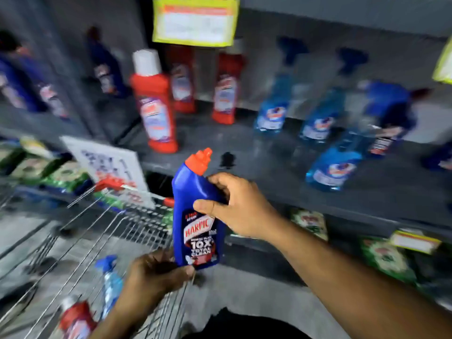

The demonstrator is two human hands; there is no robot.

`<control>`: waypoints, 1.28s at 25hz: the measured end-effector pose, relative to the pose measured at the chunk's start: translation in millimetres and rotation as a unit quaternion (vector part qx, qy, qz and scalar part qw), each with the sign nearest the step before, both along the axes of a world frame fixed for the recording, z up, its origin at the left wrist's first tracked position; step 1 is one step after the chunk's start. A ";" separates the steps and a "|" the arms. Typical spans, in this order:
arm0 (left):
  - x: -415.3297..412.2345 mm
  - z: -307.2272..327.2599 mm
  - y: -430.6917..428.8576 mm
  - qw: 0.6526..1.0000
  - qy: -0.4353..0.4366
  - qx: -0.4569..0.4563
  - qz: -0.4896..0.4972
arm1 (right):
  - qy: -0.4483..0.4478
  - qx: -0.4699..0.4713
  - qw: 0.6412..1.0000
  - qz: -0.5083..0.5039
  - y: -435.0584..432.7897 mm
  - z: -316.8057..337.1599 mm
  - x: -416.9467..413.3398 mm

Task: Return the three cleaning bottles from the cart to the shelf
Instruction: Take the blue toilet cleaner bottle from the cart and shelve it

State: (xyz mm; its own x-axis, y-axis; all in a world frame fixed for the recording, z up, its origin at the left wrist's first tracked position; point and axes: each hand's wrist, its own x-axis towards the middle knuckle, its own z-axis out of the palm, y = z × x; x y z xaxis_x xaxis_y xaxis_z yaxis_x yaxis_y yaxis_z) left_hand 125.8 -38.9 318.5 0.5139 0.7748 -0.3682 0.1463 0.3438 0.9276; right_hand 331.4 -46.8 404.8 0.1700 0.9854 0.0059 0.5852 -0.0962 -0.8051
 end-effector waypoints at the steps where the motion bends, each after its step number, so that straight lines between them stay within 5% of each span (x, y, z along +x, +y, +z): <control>1: 35.1 2.2 -11.0 0.999 0.007 0.020 -0.043 | -0.010 0.009 0.999 -0.029 -31.0 8.2 27.8; 5: 186.6 -0.9 -60.0 0.960 0.046 0.185 -0.203 | -0.040 0.039 0.986 -0.157 -146.1 28.4 140.4; 10: 356.2 0.5 -101.5 0.913 0.073 0.339 -0.217 | -0.095 0.089 0.944 -0.302 -221.4 32.9 271.4; 14: 453.4 -2.3 -108.2 0.831 0.165 0.485 -0.218 | -0.103 0.109 0.937 -0.314 -222.7 29.1 357.2; 20: 500.6 -9.9 -94.8 0.778 0.262 0.539 -0.189 | -0.099 0.090 0.951 -0.280 -199.6 -6.0 413.2; 26: 505.4 -13.0 -87.2 0.846 0.219 0.446 -0.193 | -0.141 0.098 0.943 -0.287 -202.4 -16.0 412.5; 30: 413.7 -14.0 -92.8 0.932 0.064 0.337 -0.114 | -0.269 0.325 0.864 -0.274 -200.0 -48.0 348.3; 32: 340.8 -23.2 -85.1 0.944 0.056 0.323 -0.040 | -0.258 0.357 0.882 -0.169 -177.0 -70.4 302.9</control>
